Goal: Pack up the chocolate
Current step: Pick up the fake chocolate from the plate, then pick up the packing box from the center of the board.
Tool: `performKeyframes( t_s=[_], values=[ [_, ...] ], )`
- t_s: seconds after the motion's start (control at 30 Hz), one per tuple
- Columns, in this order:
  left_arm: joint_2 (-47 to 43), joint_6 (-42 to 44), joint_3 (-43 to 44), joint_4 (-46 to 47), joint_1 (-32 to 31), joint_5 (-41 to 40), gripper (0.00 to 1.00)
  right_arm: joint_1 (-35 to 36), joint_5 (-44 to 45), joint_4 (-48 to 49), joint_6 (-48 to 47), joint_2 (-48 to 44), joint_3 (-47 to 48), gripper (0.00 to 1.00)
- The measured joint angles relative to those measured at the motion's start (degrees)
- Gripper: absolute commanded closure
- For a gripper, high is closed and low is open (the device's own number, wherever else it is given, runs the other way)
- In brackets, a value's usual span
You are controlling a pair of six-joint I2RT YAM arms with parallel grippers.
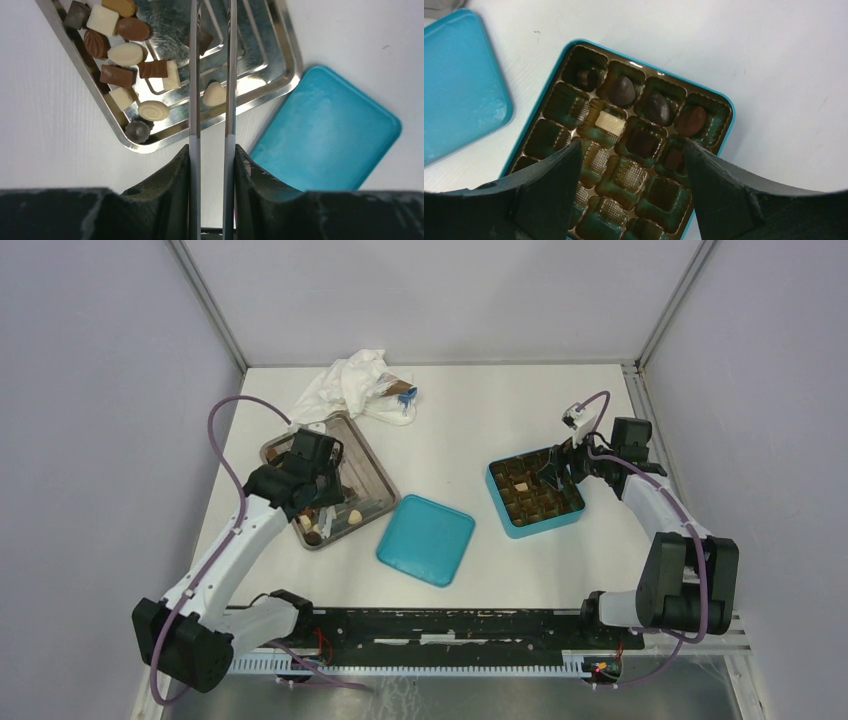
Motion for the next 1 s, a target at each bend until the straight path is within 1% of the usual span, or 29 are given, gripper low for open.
performKeyframes(
  t_s=[0.1,0.27,0.43,0.53,0.7,0.93,1.0],
  values=[
    [-3.6,0.0,0.0,1.4,0.0,1.9,0.98,0.0,1.9,-1.0,-1.0,0.4,0.0,0.18],
    [-6.9,0.0,-1.2,4.2,0.0,5.2,0.98,0.0,10.0,-1.5,-2.2,1.4,0.2,0.21],
    [-7.2,0.0,-3.4,5.7,0.0,8.5,0.98,0.0,16.7,-1.6,-2.7,4.5,0.5,0.36],
    [-7.4,0.1,-4.0,6.9,0.0,10.8,0.98,0.0,18.5,-1.7,-2.6,6.8,0.9,0.38],
    [-8.1,0.2,-4.4,9.2,0.0,14.4,0.98,0.0,20.3,-1.0,-2.0,8.1,1.3,0.42],
    [-9.3,0.2,-5.2,12.4,0.0,19.0,0.98,0.0,20.3,1.3,-0.1,9.7,1.3,0.62],
    [-9.3,0.2,-5.3,13.1,0.0,20.2,0.98,0.0,20.3,2.0,0.4,9.9,1.3,0.69]
  ],
)
